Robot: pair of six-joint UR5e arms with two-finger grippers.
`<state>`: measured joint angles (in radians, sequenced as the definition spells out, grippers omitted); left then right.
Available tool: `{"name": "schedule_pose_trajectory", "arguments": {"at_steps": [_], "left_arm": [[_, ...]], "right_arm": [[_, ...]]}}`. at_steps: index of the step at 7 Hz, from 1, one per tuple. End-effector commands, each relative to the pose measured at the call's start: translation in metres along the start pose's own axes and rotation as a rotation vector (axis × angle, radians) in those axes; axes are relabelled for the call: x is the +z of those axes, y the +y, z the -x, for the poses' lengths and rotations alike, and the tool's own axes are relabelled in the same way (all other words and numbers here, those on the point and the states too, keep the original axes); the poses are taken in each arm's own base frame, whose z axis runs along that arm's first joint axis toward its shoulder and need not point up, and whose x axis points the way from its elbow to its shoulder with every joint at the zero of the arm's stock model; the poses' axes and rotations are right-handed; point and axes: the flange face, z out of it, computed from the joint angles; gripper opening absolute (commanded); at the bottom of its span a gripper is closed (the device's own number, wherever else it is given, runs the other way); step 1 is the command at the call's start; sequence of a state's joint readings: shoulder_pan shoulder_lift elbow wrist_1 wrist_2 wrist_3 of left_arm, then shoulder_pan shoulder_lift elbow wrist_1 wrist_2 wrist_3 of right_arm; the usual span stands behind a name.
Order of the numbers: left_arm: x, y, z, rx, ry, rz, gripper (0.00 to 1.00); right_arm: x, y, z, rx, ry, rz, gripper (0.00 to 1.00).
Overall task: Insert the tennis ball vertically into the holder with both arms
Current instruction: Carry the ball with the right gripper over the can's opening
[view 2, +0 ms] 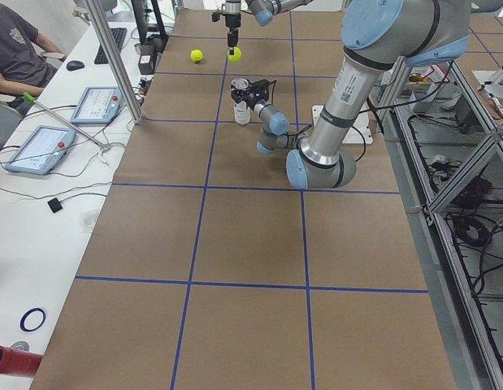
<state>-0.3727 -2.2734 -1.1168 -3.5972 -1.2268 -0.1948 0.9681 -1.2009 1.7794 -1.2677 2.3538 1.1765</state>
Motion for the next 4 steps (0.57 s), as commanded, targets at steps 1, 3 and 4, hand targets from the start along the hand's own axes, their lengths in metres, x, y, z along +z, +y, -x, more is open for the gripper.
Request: {"name": "schedule_pose_trajectory", "arguments": {"at_steps": [1,3,4], "left_arm": [[-0.004,0.004,0.004,0.001,-0.023,0.005,0.85],[-0.007,0.005,0.005,0.002,-0.023,0.008,0.87],[-0.006,0.005,0.005,0.002,-0.025,0.009,0.88]], "right_arm": [[-0.011,0.019,0.094,0.087,-0.060,0.009,0.00],[-0.010,0.045,0.172,0.119,-0.069,-0.012,0.00],[-0.001,0.064,0.204,0.136,-0.076,-0.024,0.00]]}}
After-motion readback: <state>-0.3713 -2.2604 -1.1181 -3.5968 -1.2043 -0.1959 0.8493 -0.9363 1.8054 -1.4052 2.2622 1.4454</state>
